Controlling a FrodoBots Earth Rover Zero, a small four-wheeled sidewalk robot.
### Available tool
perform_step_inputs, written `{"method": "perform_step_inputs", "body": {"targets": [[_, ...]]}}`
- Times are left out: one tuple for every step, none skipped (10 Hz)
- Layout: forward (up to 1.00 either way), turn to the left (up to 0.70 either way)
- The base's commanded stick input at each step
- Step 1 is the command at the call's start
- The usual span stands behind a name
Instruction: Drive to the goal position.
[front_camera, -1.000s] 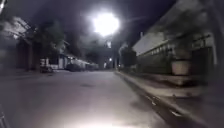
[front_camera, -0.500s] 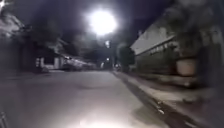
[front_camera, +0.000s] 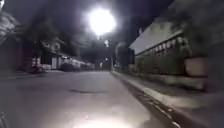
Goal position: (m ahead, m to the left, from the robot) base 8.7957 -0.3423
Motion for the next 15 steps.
{"method": "perform_step_inputs", "body": {"targets": [[0.70, 0.00], [0.70, 0.00], [0.70, 0.00], [0.70, 0.00], [0.70, 0.00], [0.70, 0.00], [0.70, 0.00], [0.70, 0.00], [0.70, 0.00], [0.70, 0.00], [0.70, 0.00], [0.70, 0.00], [0.70, 0.00], [0.70, 0.00], [0.70, 0.00]]}}
